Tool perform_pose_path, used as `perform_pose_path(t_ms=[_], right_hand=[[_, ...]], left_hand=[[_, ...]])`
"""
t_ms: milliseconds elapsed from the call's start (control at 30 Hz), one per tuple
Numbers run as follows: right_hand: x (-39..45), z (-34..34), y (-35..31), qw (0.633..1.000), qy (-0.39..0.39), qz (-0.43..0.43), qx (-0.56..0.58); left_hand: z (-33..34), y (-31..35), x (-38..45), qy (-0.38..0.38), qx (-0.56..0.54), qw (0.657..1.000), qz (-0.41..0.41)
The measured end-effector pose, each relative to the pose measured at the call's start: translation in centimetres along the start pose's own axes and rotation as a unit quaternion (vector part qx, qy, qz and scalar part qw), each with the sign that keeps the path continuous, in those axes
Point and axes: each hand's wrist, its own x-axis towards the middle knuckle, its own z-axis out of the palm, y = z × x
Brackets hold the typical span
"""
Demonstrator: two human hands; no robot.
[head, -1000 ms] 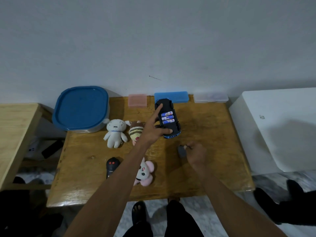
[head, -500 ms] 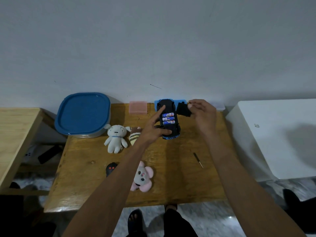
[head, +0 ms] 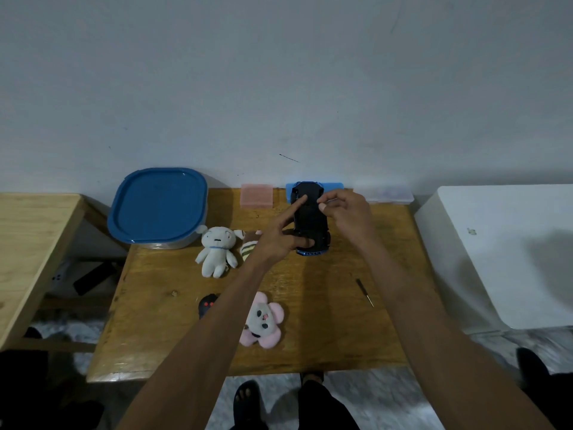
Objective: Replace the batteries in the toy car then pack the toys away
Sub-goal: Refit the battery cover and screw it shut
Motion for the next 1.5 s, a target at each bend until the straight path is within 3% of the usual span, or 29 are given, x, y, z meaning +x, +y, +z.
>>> perform_pose_path(t_ms=[1200,1500], right_hand=[[0.8,0.9,0.7,1.0,0.014,0.006,-0.012],[1.4,1.0,1.4,1.0,-0.018,0.013,-0.02]], left_hand=[[-0.3,-0.7,0.5,-0.001,0.009,1.0,-0.017],[-0.6,-0.6,0.4,-0.012,-0.002,0.999,-0.035]])
